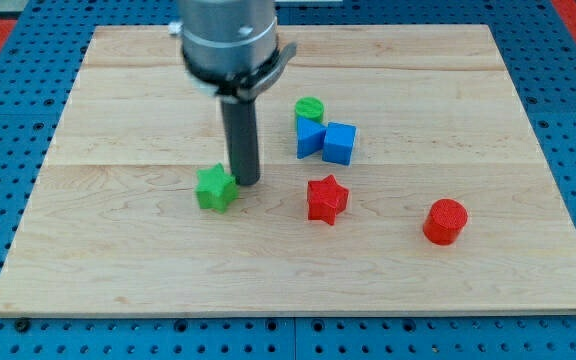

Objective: Push the green star to the left of the green circle

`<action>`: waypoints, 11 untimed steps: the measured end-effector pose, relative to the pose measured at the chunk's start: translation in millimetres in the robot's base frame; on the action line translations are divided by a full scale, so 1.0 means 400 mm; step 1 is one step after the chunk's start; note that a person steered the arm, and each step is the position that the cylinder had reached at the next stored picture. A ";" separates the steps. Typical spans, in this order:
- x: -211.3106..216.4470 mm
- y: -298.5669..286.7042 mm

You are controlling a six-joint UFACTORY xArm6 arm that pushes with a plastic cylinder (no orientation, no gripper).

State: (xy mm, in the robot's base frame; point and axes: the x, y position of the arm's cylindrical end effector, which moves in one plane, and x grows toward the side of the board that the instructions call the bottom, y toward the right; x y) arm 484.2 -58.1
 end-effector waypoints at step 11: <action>-0.182 0.062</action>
